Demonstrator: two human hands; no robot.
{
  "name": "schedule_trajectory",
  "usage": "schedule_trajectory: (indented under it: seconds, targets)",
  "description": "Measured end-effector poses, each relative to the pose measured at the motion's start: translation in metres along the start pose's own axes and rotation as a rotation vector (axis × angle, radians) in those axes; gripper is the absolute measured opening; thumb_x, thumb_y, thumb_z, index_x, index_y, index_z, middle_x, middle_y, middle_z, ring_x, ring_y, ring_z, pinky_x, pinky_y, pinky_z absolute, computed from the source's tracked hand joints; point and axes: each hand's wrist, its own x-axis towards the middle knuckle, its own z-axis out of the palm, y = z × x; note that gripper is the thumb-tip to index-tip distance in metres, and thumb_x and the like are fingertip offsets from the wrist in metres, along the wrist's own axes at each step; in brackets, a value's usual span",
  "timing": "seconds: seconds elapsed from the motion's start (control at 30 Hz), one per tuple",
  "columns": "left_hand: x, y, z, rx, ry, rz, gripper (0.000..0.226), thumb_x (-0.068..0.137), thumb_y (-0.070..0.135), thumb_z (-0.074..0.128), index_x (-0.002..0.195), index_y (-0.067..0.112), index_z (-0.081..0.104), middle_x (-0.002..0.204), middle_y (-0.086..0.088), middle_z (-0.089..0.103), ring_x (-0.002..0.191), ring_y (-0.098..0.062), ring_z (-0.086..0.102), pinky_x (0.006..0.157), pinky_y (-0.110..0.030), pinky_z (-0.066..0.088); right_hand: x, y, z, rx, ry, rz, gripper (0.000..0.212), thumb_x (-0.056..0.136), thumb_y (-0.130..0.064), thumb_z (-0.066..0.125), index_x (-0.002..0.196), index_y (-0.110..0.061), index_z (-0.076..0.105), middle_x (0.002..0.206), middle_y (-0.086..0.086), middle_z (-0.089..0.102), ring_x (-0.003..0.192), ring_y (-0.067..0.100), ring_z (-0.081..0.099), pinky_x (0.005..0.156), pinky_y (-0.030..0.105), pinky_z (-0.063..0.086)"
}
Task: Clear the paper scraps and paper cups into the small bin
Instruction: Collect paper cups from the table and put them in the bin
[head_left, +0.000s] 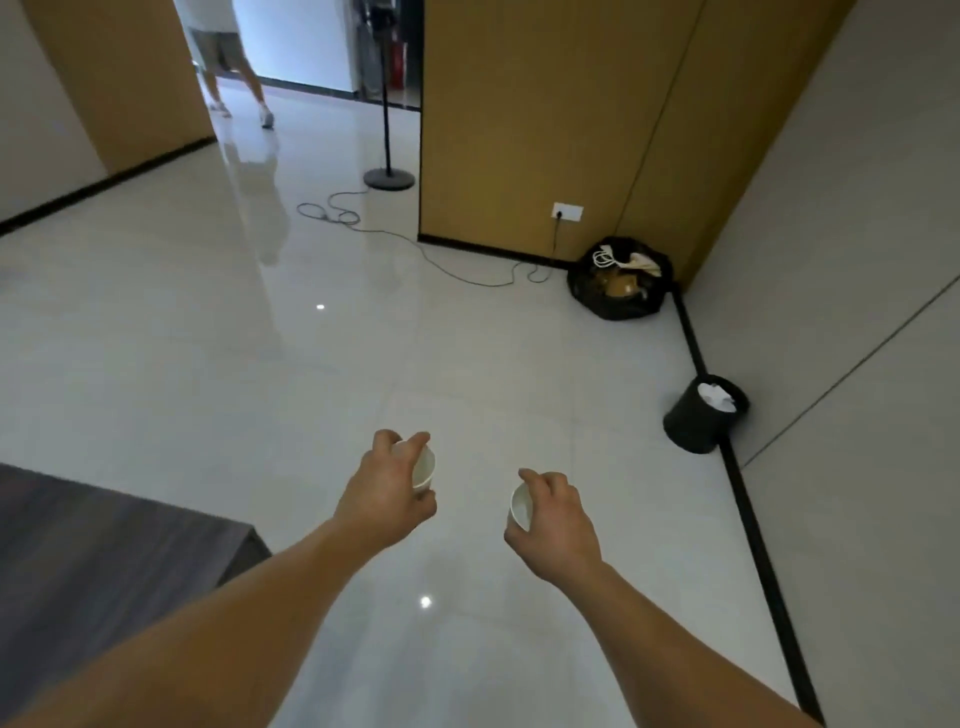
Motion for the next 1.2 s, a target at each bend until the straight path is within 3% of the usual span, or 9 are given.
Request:
schedule_trajectory:
  seconds: [0.67,0.93,1.2]
  targets:
    - [0.342,0.219,0.117,0.028,-0.295,0.543,0.069,0.081,0.039,0.061,0.143,0.031,0.032,0.134,0.001,0.031,0.114,-0.022,0.047,0.092,-0.034,0.048,0.196,0.19,-0.132,0.012,0.307,0.509,0.069,0.086,-0.037,0.057,0.148,-0.028,0.028,0.14,-0.004,0.034,0.125,0.018,0.036,0.093,0.03,0.045]
    - [0.441,0.324,0.193,0.069,-0.366,0.627,0.071,0.081,0.039,0.063,0.144,0.029,0.032,0.135,-0.001,0.031,0.114,-0.023,0.047,0.092,-0.034,0.047,0.259,0.296,-0.164,0.056,0.323,0.645,0.07,0.085,-0.039,0.058,0.148,-0.028,0.028,0.139,-0.003,0.035,0.123,0.019,0.038,0.093,0.03,0.045]
    - [0.52,0.461,0.276,0.139,-0.39,0.669,0.073,0.082,0.039,0.066,0.144,0.033,0.029,0.137,0.003,0.028,0.117,-0.023,0.045,0.094,-0.032,0.046,0.334,0.437,-0.235,0.08,0.353,0.63,0.071,0.085,-0.037,0.058,0.148,-0.026,0.029,0.139,-0.001,0.036,0.125,0.02,0.038,0.097,0.03,0.042]
